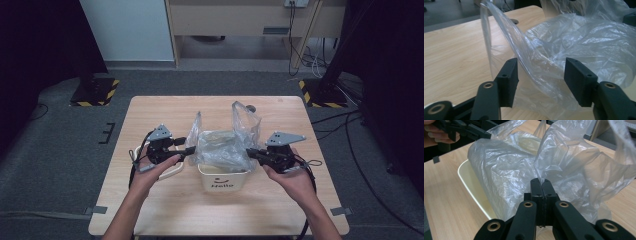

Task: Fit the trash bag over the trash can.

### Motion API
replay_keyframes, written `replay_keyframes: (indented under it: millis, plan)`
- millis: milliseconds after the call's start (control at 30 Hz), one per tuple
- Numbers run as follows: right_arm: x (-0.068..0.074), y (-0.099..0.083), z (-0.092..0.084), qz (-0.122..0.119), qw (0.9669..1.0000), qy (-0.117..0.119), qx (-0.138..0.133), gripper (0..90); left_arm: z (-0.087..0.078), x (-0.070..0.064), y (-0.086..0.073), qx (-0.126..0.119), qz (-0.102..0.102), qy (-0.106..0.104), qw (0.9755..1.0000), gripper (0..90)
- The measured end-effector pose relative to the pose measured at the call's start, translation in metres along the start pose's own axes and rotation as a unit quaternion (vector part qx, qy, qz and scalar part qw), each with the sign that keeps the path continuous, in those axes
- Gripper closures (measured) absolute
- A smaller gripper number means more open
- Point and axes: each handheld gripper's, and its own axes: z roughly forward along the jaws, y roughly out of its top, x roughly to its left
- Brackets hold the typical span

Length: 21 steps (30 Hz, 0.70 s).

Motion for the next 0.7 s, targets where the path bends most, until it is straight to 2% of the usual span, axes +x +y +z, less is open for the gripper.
replay_keyframes:
  millis: [167, 267, 367, 467, 700]
  plan:
    - [0.002, -0.005, -0.003, 0.002, 1.0, 0.004, -0.004, 90.0, 0.004, -0.004, 0.0, 0.023, 0.013, 0.008, 0.9996, 57.9]
    - [0.003, -0.007, -0.005, 0.0, 1.0, 0.005, -0.006, 90.0, 0.005, -0.006, 0.0, 0.023, 0.011, 0.011, 0.9996, 67.4]
    - [0.004, -0.008, -0.008, 0.0, 0.9999, 0.004, -0.011, 90.0, 0.005, -0.008, 0.001, 0.026, 0.022, 0.019, 0.9992, 78.2]
    - [0.004, -0.01, -0.011, -0.001, 0.9999, 0.002, -0.016, 90.0, 0.002, -0.01, 0.003, 0.018, 0.025, 0.02, 0.9993, 86.6]
    - [0.008, -0.017, -0.019, -0.005, 0.9998, 0.001, -0.021, 90.0, -0.01, -0.024, 0.005, 0.006, 0.041, 0.026, 0.9988, 88.4]
